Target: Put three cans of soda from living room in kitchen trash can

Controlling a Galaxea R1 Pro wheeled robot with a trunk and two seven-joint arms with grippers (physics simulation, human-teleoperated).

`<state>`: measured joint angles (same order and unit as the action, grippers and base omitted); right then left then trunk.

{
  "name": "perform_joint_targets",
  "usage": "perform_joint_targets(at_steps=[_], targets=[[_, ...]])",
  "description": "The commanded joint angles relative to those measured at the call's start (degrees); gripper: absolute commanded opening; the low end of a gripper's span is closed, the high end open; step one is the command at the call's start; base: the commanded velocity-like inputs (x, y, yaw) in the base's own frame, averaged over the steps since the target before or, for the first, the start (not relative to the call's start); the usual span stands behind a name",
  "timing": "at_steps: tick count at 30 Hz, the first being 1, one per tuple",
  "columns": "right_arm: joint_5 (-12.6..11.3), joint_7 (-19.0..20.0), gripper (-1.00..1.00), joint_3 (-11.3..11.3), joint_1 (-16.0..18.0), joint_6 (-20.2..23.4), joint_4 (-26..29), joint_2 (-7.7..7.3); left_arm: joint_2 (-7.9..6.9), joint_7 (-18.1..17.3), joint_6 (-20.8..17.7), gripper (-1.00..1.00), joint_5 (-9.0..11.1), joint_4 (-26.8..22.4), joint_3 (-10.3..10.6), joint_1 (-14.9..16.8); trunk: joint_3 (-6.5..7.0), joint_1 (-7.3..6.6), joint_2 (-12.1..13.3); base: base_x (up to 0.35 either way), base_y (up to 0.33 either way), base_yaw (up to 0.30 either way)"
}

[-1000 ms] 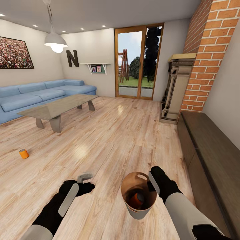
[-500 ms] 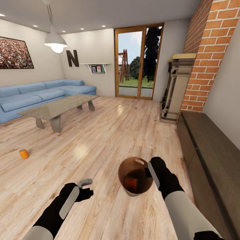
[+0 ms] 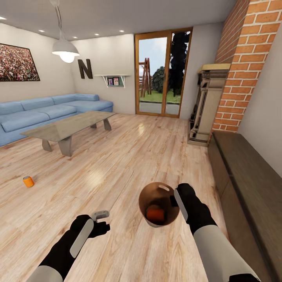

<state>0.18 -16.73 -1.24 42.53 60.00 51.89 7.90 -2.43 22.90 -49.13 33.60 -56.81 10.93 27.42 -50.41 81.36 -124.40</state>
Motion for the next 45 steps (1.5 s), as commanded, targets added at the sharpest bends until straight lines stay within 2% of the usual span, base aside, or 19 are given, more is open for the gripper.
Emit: perform_joint_targets(at_steps=[1, 11, 29, 45], targets=[[-0.61, 0.03, -1.00, 0.00, 0.00, 0.00, 0.03, 0.01, 0.02, 0.09, 0.00, 1.00, -0.01, -0.02, 0.02, 0.00, 0.19, -0.23, 0.41, 0.000, 0.000, 0.000], [-0.52, -0.04, -1.00, 0.14, -1.40, 0.00, 0.47, -0.17, 0.00, 0.56, 0.08, 1.00, -0.02, -1.28, -0.10, 0.00, 1.99, -2.43, 4.42, 0.000, 0.000, 0.000], [-0.55, 0.03, -1.00, -0.07, -5.87, 0.00, 0.94, -0.08, -0.01, 0.39, 0.85, 1.00, -0.02, -1.31, -0.04, -0.09, 5.22, -6.38, 11.64, 0.000, 0.000, 0.000], [-0.53, 0.03, -1.00, 0.08, -6.43, 0.00, 0.93, -0.24, -0.03, 0.22, 2.10, 1.00, -0.02, -1.51, -0.03, -0.09, 8.09, -9.89, 18.06, 0.000, 0.000, 0.000]])
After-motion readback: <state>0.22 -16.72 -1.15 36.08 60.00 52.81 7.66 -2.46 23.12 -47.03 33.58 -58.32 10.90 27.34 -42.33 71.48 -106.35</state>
